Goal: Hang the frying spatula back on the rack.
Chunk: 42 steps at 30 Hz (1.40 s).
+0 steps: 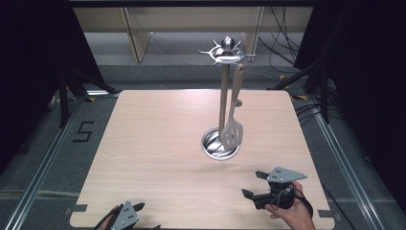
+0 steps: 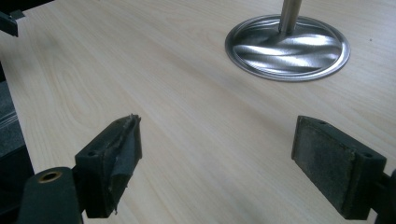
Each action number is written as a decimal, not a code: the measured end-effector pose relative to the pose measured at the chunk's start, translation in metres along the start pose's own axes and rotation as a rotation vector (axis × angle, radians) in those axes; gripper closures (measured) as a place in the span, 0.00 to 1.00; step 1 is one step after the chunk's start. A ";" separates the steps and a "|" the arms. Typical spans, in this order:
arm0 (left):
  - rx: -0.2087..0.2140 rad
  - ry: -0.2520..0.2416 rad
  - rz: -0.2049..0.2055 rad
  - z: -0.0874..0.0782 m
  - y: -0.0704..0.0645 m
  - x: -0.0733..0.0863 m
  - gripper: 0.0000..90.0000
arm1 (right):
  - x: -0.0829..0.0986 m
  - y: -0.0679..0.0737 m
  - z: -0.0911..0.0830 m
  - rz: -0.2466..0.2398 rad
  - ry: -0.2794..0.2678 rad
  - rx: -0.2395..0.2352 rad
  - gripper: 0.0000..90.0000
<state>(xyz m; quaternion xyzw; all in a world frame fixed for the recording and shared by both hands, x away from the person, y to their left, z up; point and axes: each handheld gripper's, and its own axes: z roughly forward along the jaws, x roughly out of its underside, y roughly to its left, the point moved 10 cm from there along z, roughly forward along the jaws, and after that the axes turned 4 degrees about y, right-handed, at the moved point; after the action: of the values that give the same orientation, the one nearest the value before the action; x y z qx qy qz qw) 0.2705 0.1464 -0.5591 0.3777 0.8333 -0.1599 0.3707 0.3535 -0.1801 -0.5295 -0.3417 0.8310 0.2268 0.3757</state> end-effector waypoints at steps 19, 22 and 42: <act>-0.003 0.023 0.019 0.001 0.001 0.003 0.16 | 0.022 0.005 -0.011 0.001 0.014 0.026 0.18; 0.001 0.021 0.010 0.001 0.000 0.002 0.16 | 0.025 0.005 -0.012 -0.016 0.019 0.031 0.18; -0.005 0.003 -0.018 0.002 0.000 0.001 0.16 | 0.044 0.010 -0.020 -0.004 0.053 0.036 0.18</act>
<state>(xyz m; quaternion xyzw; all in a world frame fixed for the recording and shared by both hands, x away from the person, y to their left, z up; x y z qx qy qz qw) 0.2707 0.1457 -0.5613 0.3694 0.8375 -0.1606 0.3692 0.3149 -0.2037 -0.5503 -0.3424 0.8440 0.2022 0.3600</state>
